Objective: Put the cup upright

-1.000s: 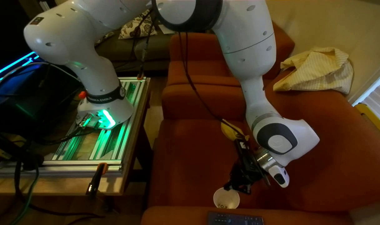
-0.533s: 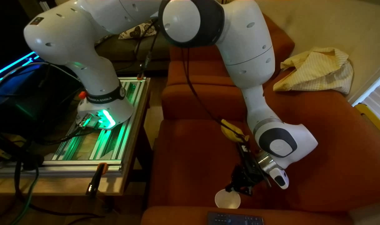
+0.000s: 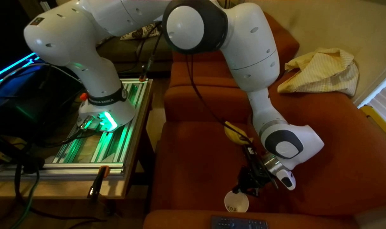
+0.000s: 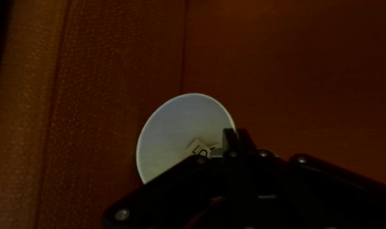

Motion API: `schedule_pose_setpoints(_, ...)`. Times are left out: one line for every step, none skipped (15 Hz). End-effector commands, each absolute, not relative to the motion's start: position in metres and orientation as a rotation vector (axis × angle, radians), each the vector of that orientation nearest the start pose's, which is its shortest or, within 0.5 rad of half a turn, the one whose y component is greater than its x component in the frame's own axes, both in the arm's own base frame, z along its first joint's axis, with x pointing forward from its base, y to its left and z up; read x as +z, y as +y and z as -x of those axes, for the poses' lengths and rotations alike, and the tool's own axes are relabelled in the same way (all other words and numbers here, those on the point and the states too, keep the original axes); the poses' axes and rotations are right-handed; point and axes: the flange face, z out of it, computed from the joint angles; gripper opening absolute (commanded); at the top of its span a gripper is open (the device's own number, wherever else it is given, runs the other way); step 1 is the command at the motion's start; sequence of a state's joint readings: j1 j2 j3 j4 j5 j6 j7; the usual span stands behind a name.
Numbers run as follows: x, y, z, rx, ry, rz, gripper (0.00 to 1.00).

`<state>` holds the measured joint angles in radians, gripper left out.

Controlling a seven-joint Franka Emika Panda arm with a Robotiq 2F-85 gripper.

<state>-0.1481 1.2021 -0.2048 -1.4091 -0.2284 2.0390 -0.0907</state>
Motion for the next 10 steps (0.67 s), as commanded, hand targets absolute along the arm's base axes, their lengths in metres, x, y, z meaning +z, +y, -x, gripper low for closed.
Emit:
schedule_pose_setpoints(-0.0399, -0.2159, -0.5845, 1.007, -0.001, 3.208, 0.01)
schedule_pose_setpoints(-0.0399, -0.2144, -0.5858, 1.001, -0.005, 3.209, 0.01)
schedule_pose_setpoints(-0.0398, -0.2131, -0.5871, 0.997, -0.009, 3.209, 0.02)
schedule_pose_setpoints(-0.04, -0.2126, -0.5881, 0.997, -0.01, 3.211, 0.02)
schedule_pose_setpoints(-0.0403, -0.2123, -0.5886, 0.998, -0.009, 3.211, 0.04)
schedule_pose_setpoints(-0.0413, -0.2123, -0.5889, 1.0, -0.007, 3.21, 0.13)
schedule_pose_setpoints(-0.042, -0.2121, -0.5888, 1.005, -0.008, 3.21, 0.1)
schedule_pose_setpoints(-0.0428, -0.2119, -0.5887, 1.011, -0.002, 3.217, 0.34)
schedule_pose_setpoints(-0.043, -0.2118, -0.5887, 1.009, 0.002, 3.222, 0.35)
schedule_pose_setpoints(-0.0426, -0.2114, -0.5886, 1.008, 0.0, 3.217, 0.38)
